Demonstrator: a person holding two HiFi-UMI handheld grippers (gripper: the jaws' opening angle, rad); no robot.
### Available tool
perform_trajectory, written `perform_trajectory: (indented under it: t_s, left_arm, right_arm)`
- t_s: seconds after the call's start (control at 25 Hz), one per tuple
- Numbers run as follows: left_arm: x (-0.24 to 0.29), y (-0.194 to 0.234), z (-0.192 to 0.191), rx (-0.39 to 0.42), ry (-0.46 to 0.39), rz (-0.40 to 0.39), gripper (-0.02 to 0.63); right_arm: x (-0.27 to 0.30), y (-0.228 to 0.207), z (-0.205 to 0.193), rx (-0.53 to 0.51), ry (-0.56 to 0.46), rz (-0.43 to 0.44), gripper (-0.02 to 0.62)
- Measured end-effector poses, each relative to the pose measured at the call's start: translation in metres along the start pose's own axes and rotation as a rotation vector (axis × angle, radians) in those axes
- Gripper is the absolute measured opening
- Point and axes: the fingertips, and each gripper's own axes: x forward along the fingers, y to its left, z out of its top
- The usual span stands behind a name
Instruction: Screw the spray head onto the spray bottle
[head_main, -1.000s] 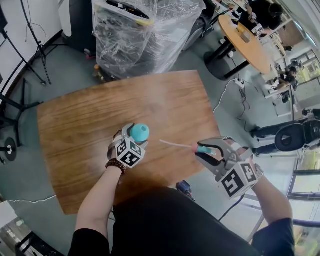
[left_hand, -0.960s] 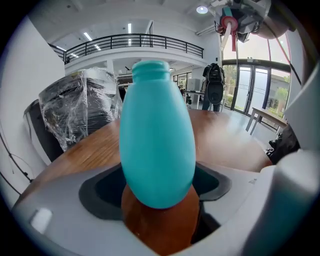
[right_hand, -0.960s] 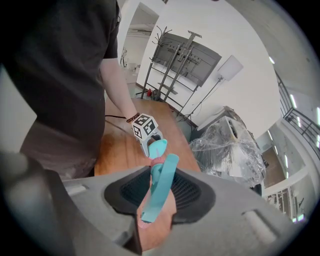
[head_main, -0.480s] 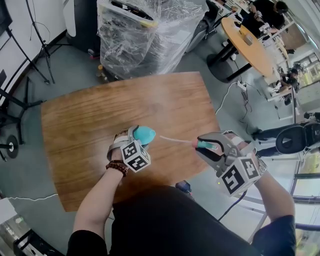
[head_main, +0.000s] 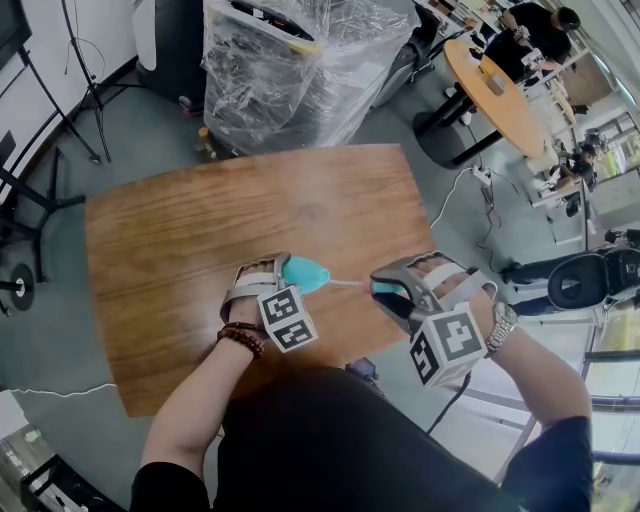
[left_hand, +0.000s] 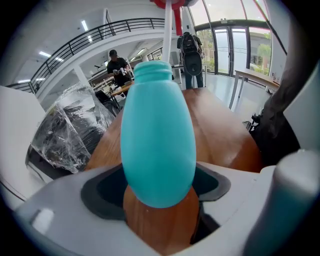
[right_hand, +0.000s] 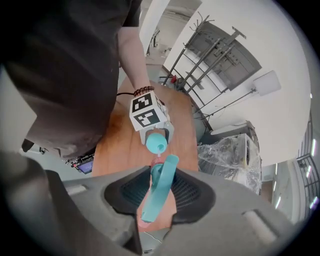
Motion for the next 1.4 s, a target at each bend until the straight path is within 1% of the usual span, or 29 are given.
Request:
perform_trajectory:
  t_s: [0.2,0.32,0.64,1.04,1.24,1.4]
  left_arm:
    - [-0.01,-0.007,0.01,0.022,-0.004,-0.01,0.418]
    - [-0.016,-0.01,0.017,0.031,-0.007,-0.015,0.418]
    - [-0.029,-0.015,0.027,0.051,-0.007,-0.03,0.417]
    - [-0.035,-0.017,0.029,0.064,0.0,-0.039,0.417]
    - [-0.037,-0.015,0.028,0.072,0.001,-0.029,0.416]
    - [-0.04,-0.012,0.03,0.064,-0.023,-0.008,0.411]
  right_arm:
    - [0.02,0.006,0.009,-0.077,0.041,0.023,0.117]
    - [0.029,0.01,0.014,-0.104,0.05,0.038,0.117]
    - [0.042,0.012,0.025,-0.145,0.071,0.051,0.117]
    - [0.046,0.017,0.03,-0.195,0.077,0.066,0.117]
    - [0.045,0.017,0.031,-0.205,0.079,0.071,0.117]
    - [0.043,0.014,0.032,-0.206,0.079,0.068,0.117]
